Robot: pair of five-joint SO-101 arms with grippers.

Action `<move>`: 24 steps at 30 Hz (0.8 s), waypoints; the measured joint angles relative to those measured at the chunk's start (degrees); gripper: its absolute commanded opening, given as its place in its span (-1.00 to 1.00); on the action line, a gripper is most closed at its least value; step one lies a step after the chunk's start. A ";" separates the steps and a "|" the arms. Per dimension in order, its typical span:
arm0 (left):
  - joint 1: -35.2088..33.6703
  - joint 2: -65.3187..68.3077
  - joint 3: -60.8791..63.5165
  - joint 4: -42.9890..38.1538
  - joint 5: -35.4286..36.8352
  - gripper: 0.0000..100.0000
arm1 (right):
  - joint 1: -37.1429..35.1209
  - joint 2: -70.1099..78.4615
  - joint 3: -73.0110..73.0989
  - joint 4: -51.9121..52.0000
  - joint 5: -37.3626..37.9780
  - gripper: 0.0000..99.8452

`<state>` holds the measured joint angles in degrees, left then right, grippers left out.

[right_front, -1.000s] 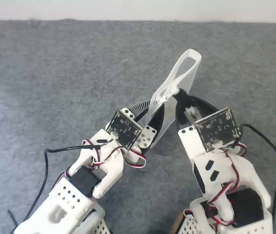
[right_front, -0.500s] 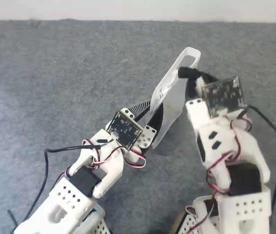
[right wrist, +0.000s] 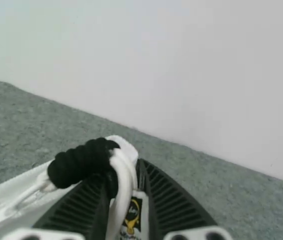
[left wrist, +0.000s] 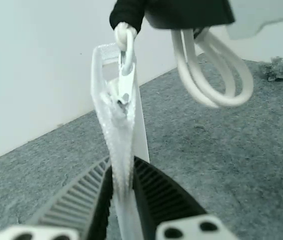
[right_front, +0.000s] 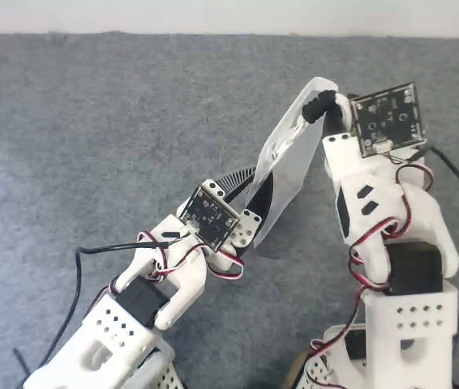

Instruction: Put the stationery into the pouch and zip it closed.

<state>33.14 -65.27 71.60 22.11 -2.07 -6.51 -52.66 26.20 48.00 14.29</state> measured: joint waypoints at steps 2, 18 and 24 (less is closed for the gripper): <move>0.00 0.00 0.00 0.00 0.00 -0.98 | 0.00 0.09 -1.58 1.41 0.00 -0.99; 0.09 -0.09 0.53 0.26 0.00 -0.98 | -12.40 -10.37 -13.98 26.29 4.31 -0.99; 0.09 -0.09 0.53 0.35 -0.09 -0.98 | -18.64 -10.55 -15.38 27.34 5.71 -0.99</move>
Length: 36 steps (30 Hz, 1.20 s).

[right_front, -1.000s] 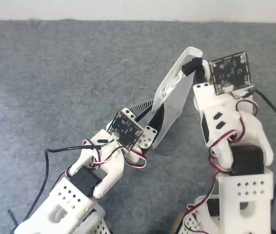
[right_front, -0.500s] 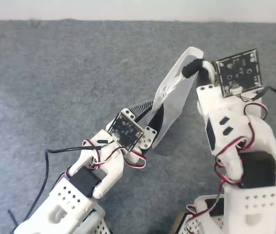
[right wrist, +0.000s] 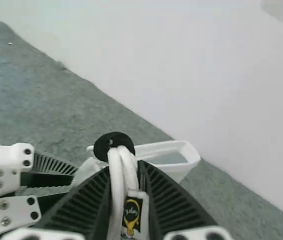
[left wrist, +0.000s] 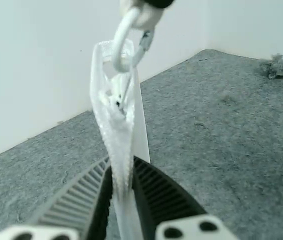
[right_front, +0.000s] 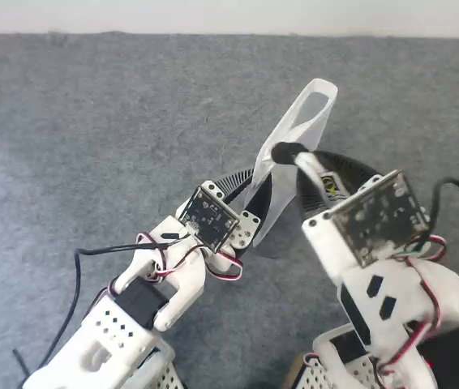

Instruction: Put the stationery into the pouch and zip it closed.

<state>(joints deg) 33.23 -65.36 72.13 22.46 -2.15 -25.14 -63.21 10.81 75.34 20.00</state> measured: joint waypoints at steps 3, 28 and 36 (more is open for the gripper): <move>0.00 0.00 0.00 0.00 0.00 -0.98 | -0.79 0.79 0.00 -3.69 0.35 -0.99; -0.62 0.00 0.00 -0.09 -0.35 -0.98 | 13.27 25.14 0.09 -26.46 -0.53 -0.99; -0.62 0.00 0.26 -0.09 -0.35 -0.98 | 16.00 28.40 -3.08 -28.13 -2.46 -0.99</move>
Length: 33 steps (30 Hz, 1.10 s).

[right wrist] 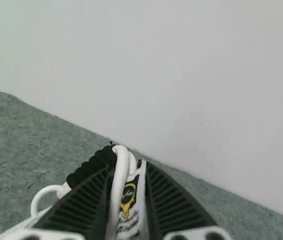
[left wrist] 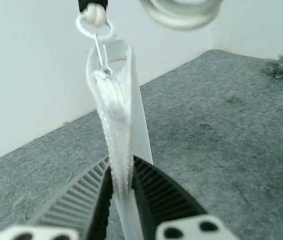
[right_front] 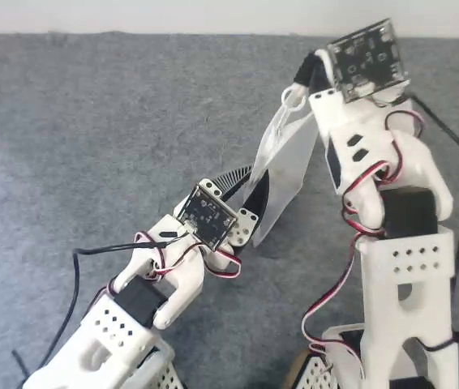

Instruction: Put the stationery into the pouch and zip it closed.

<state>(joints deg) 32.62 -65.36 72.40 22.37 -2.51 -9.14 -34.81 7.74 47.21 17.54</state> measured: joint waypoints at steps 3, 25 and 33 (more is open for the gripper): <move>0.00 0.00 0.00 0.00 0.00 -0.98 | 0.09 1.49 -2.81 2.02 0.00 -0.99; 0.44 0.00 0.09 0.00 -0.26 -0.98 | 4.66 7.12 -4.48 4.22 0.00 -0.99; 0.44 0.00 0.09 0.00 -0.26 -0.98 | 5.01 7.74 -5.45 3.25 0.53 -0.99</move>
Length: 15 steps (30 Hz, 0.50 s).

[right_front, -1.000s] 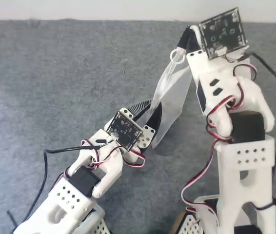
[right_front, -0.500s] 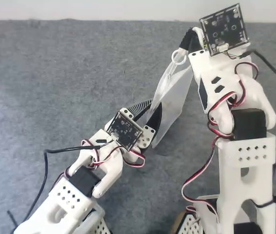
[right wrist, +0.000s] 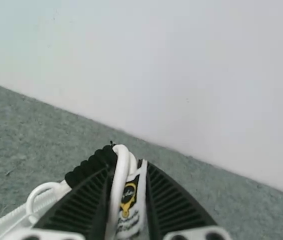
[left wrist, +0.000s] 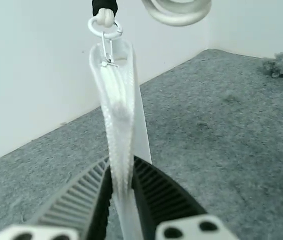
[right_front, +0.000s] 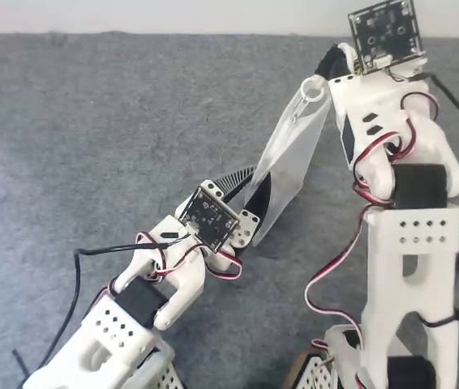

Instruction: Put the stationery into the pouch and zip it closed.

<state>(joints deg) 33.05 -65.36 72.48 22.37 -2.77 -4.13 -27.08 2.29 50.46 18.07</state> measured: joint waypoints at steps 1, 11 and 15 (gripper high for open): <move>0.00 0.00 0.00 0.00 0.00 -0.98 | 0.00 0.18 0.00 -0.35 0.26 -0.99; 0.00 0.00 0.00 0.00 0.00 -0.98 | 3.78 3.60 0.00 -2.73 0.35 -0.99; 0.09 0.00 0.00 0.00 0.00 -0.98 | 3.87 3.60 0.00 -2.81 0.35 -0.99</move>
<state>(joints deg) 33.14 -65.36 72.48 22.37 -2.77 -0.26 -23.47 2.29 47.65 18.42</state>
